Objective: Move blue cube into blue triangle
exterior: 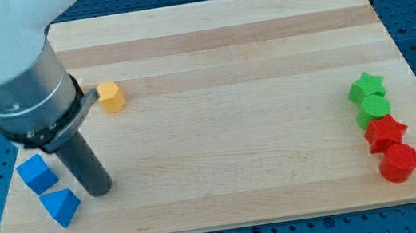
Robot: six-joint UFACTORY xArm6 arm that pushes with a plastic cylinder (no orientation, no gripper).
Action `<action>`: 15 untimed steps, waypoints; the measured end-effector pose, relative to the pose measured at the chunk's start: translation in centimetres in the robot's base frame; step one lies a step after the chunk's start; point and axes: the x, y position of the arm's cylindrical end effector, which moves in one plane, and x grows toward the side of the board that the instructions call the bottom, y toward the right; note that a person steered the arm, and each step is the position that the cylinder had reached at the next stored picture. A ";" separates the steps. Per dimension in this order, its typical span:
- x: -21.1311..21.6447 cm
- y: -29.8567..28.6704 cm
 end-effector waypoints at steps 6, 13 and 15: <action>-10.1 -2.8; -4.3 -8.5; -3.4 -8.5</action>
